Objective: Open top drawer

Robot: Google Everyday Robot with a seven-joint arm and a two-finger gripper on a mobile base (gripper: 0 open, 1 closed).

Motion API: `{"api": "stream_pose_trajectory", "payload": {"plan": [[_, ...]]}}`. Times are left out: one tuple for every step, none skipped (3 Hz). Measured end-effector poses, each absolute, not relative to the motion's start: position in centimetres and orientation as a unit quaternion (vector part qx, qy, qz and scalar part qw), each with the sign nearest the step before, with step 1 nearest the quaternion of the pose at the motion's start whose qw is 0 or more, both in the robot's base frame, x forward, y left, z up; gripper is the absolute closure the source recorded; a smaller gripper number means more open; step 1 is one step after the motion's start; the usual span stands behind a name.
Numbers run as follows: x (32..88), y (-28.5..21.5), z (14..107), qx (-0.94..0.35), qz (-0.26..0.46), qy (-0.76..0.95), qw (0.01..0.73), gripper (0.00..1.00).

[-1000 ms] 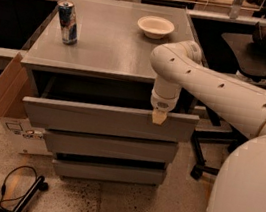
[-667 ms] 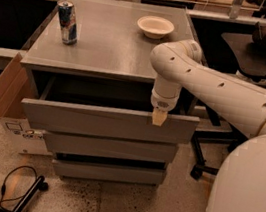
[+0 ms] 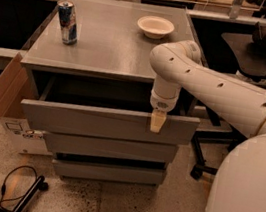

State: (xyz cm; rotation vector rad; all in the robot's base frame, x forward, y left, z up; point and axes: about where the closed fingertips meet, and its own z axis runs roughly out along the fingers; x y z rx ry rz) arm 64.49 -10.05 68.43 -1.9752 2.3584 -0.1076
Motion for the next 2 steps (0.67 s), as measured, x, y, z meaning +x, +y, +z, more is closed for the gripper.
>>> {"api": "stream_pose_trajectory", "payload": {"plan": [[64.44,-10.08,68.2,-0.642,-0.034,0.766,0.03,0.0],[64.43,-10.08,68.18,-0.642,-0.034,0.766,0.03,0.0]]}}
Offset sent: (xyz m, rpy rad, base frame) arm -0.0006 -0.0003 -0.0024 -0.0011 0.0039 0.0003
